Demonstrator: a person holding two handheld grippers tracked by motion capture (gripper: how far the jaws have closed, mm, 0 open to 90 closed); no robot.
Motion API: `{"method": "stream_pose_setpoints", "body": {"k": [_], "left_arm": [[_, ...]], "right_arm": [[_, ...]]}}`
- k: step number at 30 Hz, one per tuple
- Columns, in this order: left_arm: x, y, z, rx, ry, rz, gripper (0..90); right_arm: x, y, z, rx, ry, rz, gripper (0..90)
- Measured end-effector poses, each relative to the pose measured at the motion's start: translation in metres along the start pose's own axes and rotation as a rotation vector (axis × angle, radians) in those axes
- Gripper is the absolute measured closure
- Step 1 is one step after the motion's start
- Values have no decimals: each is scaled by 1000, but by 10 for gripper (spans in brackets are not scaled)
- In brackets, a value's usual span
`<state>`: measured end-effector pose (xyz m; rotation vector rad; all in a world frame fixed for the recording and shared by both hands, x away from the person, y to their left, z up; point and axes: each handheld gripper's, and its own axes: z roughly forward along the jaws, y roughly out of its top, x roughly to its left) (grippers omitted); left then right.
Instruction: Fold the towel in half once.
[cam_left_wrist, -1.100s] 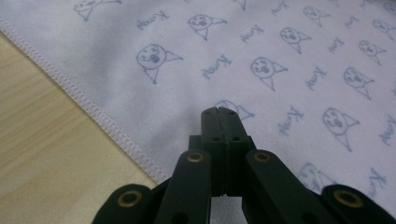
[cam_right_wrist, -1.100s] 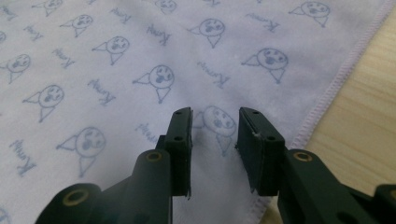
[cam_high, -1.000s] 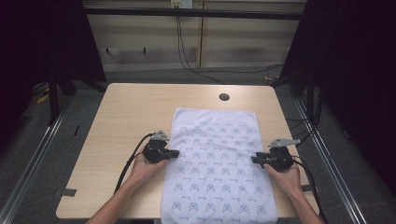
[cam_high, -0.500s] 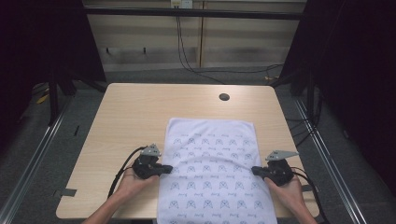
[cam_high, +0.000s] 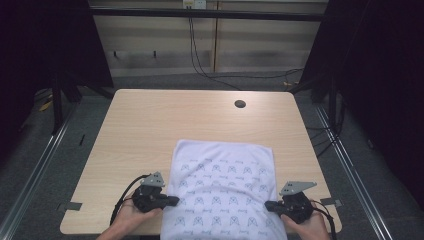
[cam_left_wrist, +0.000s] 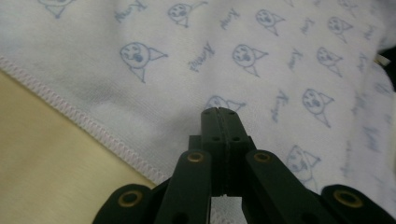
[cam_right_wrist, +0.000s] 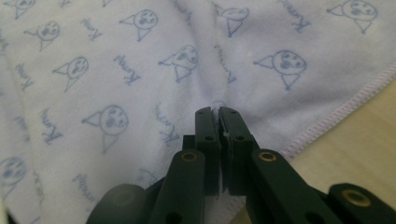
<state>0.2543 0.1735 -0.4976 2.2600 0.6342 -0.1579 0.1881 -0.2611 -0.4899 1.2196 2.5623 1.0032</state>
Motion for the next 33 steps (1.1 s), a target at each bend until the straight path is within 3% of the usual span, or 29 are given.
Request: {"method": "stream_pose_setpoints", "body": {"k": [3,4,5,8,9,12,14,18,22,24,27,30,33], "left_arm": [[-6,-5,-4,20,-19,5,900],[-6,-4,-3,11,-15,6,898],[-4,-2,-3,1,1,0,883],[6,12,-7,-63,12,-13,820],[13,19,-9,-95,14,-23,815],[34,35,-9,-156,48,-78,791],[49,47,-6,-165,113,-77,799],[81,61,-9,-221,149,-138,782],[109,71,-7,-238,145,-170,744],[120,75,-4,-224,173,-173,733],[126,75,0,-231,183,-179,700],[128,73,5,-193,197,-172,666],[128,70,3,-189,218,-175,625]], "right_arm": [[7,-1,-3,7,0,-20,795],[3,1,-4,-36,35,-9,763],[0,3,-6,-57,39,3,743],[-24,19,-12,-173,13,47,717],[-30,24,-12,-179,-3,48,706],[-60,44,-1,-177,-80,51,659],[-76,55,9,-164,-120,37,644],[-99,72,21,-179,-150,52,635],[-121,84,32,-169,-172,80,611],[-125,86,36,-148,-175,88,593],[-131,88,44,-117,-181,91,586],[-138,87,53,-125,-177,105,577],[-139,87,62,-140,-180,112,570]]}}
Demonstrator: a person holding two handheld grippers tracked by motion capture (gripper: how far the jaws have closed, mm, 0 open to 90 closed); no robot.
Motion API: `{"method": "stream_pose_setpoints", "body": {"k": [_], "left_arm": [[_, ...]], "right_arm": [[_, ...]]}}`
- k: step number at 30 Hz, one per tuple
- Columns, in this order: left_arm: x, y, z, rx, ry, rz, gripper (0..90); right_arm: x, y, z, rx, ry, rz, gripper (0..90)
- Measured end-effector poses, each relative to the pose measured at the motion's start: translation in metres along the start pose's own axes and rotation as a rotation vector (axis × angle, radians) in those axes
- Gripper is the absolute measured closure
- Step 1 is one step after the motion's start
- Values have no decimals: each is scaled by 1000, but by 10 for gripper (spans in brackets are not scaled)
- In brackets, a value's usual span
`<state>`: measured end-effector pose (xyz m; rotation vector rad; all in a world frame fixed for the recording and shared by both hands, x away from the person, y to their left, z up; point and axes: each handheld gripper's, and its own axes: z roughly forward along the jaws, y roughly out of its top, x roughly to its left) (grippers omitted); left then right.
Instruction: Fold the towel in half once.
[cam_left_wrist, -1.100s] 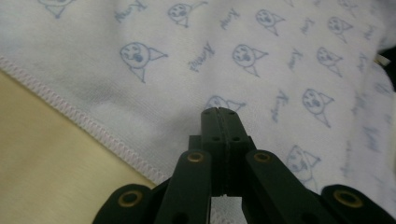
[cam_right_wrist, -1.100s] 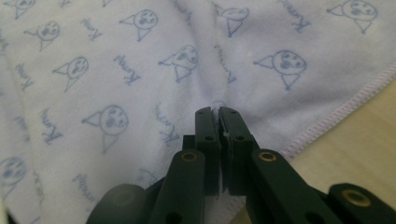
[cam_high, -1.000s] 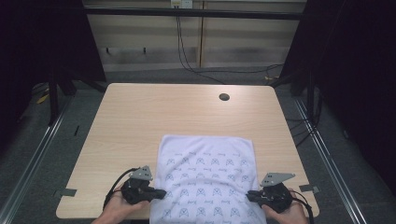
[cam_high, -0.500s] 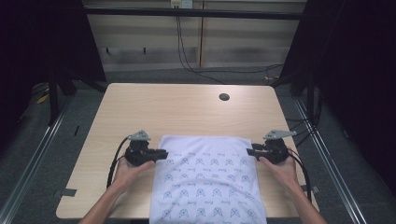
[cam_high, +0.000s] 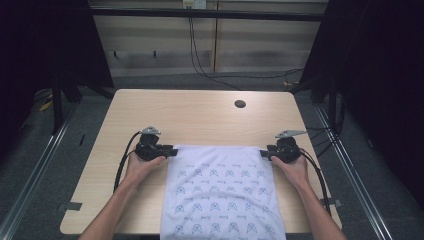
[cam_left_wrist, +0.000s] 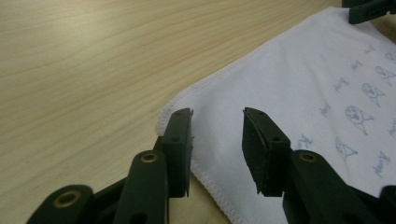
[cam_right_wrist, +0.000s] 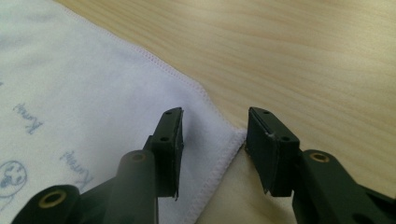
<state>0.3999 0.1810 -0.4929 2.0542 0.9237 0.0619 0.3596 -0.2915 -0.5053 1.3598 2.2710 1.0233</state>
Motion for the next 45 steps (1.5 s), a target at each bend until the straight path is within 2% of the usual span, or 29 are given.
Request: {"method": "stream_pose_setpoints", "body": {"k": [1,5,7,10,13,20,22,24,25,26,27,30,32,34,36,38,40,45], "left_arm": [[2,0,-2,-4,8,0,616],[9,-3,-5,-20,39,-33,592],[11,-5,-6,-23,47,-45,584],[14,-5,-5,-6,53,-23,560],[16,-6,-2,-11,42,-33,554],[6,-6,11,23,23,14,542],[2,-5,14,32,21,26,599],[-1,-6,16,36,3,40,739],[-3,-6,17,40,-2,52,843],[-6,-6,18,44,-1,62,866],[-7,-6,18,42,-22,57,869],[-10,-3,12,4,-47,45,871],[-13,1,3,-33,-62,45,872],[-16,9,-8,-83,-69,53,873],[-18,17,-18,-121,-59,56,873],[-18,24,-25,-156,-71,55,873],[-17,34,-31,-190,-67,56,873],[-15,57,-40,-219,-40,73,873]], "right_arm": [[1,1,0,6,-1,-9,580],[9,-2,-2,9,9,-41,761],[13,-3,-3,9,10,-35,830],[16,-2,-4,4,29,-28,855],[19,0,-8,-10,36,-25,857],[17,-1,-13,-35,53,-3,857],[17,-1,-13,-42,63,4,857],[18,-1,-13,-44,69,3,857],[19,-1,-14,-46,75,9,857],[19,-1,-15,-45,78,8,857],[19,0,-15,-48,82,8,857],[16,3,-21,-66,84,17,858],[11,7,-33,-123,96,42,860],[8,11,-42,-154,96,47,861],[6,18,-54,-199,100,48,862],[4,25,-61,-236,112,55,861],[1,35,-65,-246,105,51,861],[-3,66,-79,-291,98,35,861]]}}
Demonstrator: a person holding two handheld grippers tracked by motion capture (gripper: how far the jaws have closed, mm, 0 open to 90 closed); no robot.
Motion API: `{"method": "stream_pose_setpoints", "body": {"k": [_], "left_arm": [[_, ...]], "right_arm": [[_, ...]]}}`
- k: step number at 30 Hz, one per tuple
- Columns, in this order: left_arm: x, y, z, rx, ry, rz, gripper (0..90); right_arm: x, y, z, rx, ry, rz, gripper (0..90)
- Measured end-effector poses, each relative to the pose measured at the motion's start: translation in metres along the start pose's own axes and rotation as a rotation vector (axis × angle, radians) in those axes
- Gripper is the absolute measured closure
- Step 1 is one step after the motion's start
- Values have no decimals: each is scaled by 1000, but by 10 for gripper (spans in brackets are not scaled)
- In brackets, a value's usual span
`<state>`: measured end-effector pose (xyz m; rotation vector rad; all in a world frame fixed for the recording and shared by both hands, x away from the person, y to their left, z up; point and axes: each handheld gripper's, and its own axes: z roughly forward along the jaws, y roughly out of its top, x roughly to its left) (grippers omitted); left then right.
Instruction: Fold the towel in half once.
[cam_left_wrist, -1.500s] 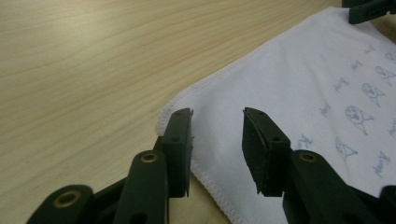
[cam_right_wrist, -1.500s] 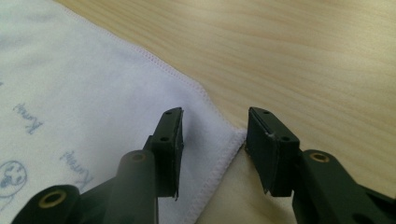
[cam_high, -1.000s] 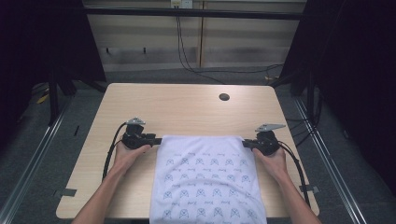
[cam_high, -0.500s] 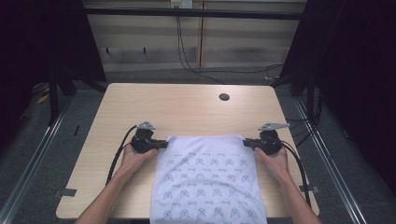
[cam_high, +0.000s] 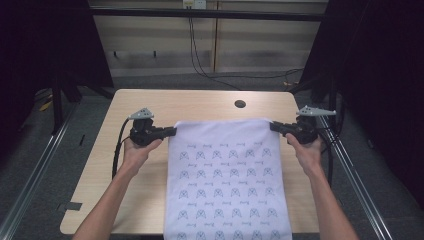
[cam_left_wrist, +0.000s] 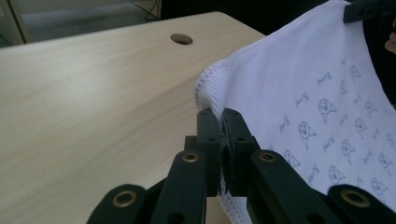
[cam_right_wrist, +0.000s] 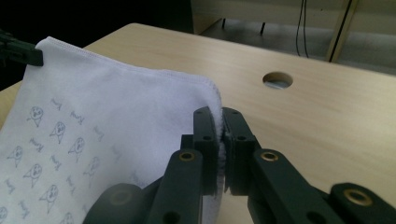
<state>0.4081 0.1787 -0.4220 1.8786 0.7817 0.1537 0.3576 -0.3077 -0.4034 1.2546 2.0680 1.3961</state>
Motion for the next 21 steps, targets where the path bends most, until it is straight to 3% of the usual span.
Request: {"method": "stream_pose_setpoints", "body": {"k": [4,9,13,16,18,21], "left_arm": [[2,18,-2,-66,-10,-16,873],[5,41,5,-58,28,10,873],[4,63,0,-100,46,20,874],[-2,77,-8,-128,37,40,874],[-8,76,-11,-124,30,56,873],[-19,57,-12,-100,-10,77,871]], "right_arm": [[-6,22,-1,-41,-33,4,862],[-12,40,3,-75,-40,19,864],[-16,64,-7,-103,-77,21,868],[-17,79,-19,-145,-81,20,868],[-14,81,-28,-170,-61,16,868],[-7,60,-35,-170,-18,43,869]]}}
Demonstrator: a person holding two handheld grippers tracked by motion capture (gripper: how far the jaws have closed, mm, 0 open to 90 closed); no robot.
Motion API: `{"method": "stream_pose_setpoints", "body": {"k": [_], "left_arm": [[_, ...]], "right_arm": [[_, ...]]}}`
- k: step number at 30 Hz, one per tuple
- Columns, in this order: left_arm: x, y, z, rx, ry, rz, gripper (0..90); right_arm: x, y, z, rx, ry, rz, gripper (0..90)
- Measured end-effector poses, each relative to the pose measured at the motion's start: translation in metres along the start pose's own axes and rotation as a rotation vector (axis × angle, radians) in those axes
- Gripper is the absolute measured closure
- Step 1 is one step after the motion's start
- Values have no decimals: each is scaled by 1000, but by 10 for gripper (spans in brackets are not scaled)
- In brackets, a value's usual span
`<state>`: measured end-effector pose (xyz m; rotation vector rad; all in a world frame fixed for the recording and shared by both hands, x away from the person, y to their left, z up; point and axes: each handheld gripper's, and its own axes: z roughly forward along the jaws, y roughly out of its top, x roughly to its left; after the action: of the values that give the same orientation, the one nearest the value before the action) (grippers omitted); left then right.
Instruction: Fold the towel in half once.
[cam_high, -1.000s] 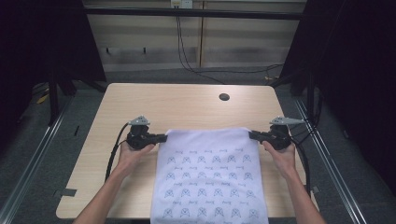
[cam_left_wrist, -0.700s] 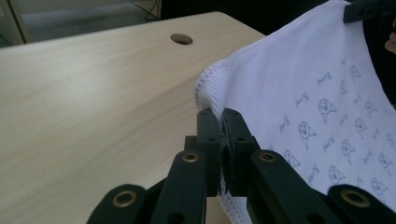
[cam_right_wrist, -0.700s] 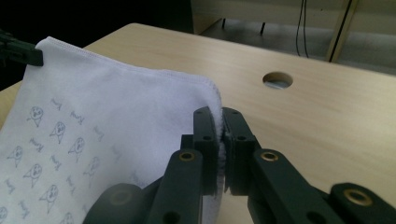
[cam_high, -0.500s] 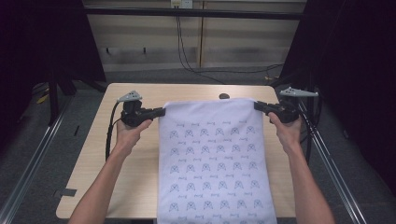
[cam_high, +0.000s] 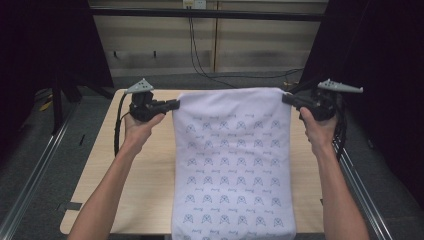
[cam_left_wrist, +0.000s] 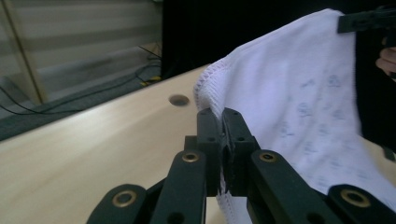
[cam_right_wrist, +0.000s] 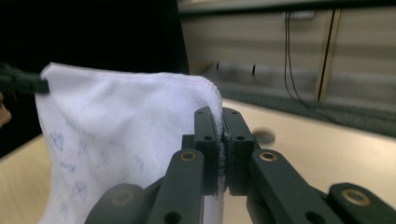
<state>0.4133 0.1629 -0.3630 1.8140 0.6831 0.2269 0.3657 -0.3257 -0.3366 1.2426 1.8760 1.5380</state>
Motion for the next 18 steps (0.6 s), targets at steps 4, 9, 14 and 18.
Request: {"method": "stream_pose_setpoints", "body": {"k": [4,9,14,18], "left_arm": [[-17,-35,2,64,-45,-15,871],[-37,-65,-14,97,-109,-9,871],[-57,-89,-37,144,-180,8,871],[-78,-111,-52,193,-231,-30,871]], "right_arm": [[8,-45,-9,81,25,8,871],[29,-88,-34,169,74,4,872],[53,-112,-66,243,113,-47,872],[68,-134,-90,300,152,-47,872]]}}
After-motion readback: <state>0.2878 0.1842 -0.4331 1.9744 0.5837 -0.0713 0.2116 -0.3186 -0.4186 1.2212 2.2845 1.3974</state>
